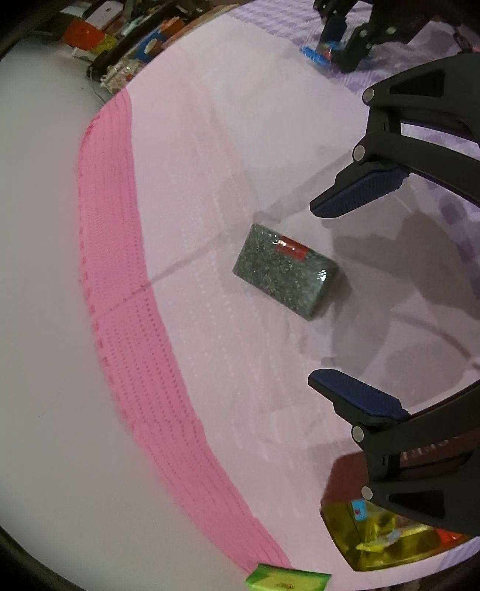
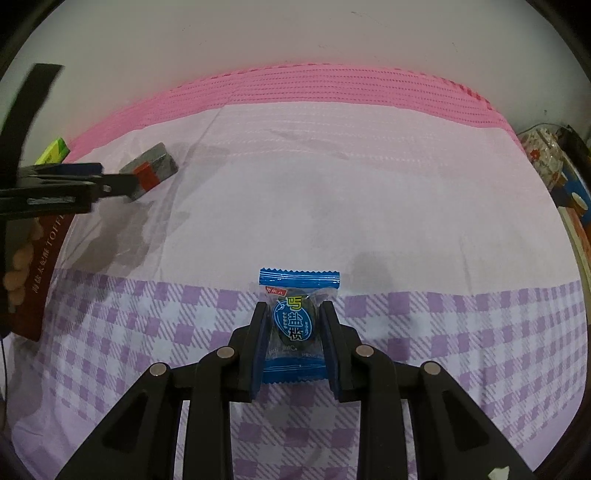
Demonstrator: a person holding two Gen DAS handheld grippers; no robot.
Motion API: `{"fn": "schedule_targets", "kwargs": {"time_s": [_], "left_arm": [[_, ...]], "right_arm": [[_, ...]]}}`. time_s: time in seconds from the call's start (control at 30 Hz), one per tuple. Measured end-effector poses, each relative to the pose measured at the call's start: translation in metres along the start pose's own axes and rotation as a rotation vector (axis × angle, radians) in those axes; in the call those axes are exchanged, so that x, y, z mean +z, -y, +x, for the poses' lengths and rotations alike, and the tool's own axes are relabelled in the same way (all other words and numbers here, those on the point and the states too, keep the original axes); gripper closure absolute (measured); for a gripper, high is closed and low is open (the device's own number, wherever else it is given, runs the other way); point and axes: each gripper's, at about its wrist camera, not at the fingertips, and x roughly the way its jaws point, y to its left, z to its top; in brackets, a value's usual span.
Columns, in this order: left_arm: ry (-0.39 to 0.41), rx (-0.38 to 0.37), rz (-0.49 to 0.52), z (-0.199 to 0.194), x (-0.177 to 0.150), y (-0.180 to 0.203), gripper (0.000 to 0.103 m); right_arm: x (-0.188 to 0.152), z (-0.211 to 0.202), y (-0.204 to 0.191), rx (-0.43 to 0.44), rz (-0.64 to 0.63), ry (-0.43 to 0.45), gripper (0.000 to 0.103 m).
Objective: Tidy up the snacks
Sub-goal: 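Grasp the grey-green block with red label using the left tool, then carry the grey-green block into the gold tin and open the left tool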
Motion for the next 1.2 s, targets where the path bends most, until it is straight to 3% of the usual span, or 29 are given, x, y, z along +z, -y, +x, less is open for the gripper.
{"fn": "schedule_targets", "kwargs": {"time_s": [0.17, 0.33, 0.53, 0.8, 1.2], "left_arm": [[0.000, 0.001, -0.009, 0.012, 0.008, 0.005, 0.033], [-0.001, -0.016, -0.026, 0.016, 0.015, 0.005, 0.053], [0.010, 0.016, -0.017, 0.014, 0.009, 0.015, 0.067], [0.000, 0.034, -0.024, 0.001, -0.015, 0.020, 0.067], [0.006, -0.050, -0.091, -0.042, -0.059, 0.020, 0.067]], "right_arm": [[0.000, 0.001, 0.001, -0.006, -0.010, 0.001, 0.075], [0.000, 0.000, -0.001, -0.002, -0.005, 0.000, 0.075], [0.001, 0.000, -0.002, -0.008, -0.010, 0.002, 0.075], [-0.001, 0.000, -0.005, -0.020, -0.016, 0.005, 0.075], [-0.002, 0.000, -0.010, -0.045, -0.020, 0.007, 0.075]]}}
